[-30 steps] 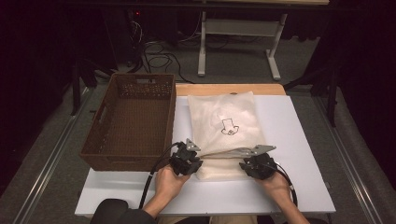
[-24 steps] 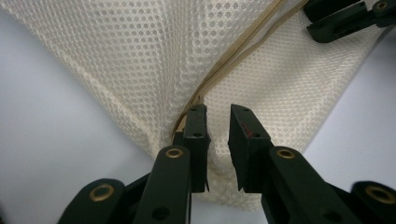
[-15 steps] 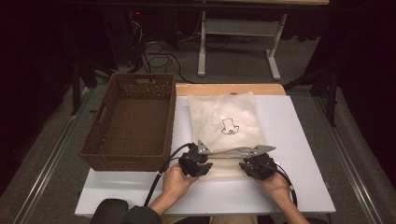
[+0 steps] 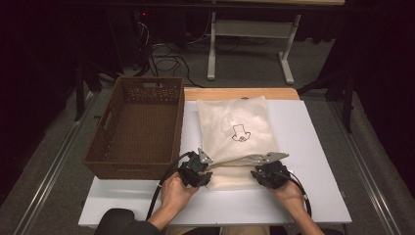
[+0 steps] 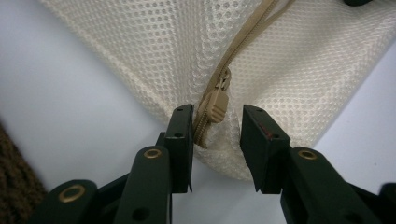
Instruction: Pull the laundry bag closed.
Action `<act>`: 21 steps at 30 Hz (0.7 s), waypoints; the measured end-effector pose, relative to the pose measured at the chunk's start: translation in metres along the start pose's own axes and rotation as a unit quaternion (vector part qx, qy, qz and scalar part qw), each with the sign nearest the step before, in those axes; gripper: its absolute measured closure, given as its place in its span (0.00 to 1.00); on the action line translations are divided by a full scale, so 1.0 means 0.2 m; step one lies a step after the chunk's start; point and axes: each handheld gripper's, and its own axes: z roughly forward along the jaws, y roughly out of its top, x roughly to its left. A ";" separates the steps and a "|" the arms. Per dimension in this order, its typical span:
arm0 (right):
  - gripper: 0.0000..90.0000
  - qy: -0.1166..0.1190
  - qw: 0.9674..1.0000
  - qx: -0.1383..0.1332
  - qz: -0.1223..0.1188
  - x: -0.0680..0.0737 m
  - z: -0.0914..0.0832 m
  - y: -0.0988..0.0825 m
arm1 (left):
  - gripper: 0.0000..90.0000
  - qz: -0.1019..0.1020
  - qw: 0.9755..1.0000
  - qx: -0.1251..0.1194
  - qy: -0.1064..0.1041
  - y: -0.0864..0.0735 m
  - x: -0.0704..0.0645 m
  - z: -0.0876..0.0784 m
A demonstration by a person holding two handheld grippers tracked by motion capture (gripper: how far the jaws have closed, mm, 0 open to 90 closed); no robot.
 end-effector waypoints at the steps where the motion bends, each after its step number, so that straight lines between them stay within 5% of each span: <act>1: 0.80 0.000 1.000 0.000 0.000 0.00 0.00 0.00 | 0.73 0.000 1.000 -0.004 -0.002 0.00 0.00 0.00; 4: 0.80 0.000 1.000 0.000 0.000 0.00 0.00 0.00 | 0.81 0.006 1.000 -0.010 -0.004 0.01 -0.02 -0.01; 7: 0.80 0.000 1.000 0.001 0.001 0.00 0.00 0.00 | 0.88 0.034 0.999 -0.003 0.005 0.02 -0.06 -0.02; 14: 0.80 0.001 1.000 0.001 0.000 0.00 0.00 0.00 | 0.83 0.026 1.000 -0.014 -0.011 0.06 -0.06 0.01; 21: 0.80 0.000 1.000 0.000 0.000 0.00 0.00 0.00 | 0.75 0.033 0.999 0.002 -0.033 0.11 -0.08 0.09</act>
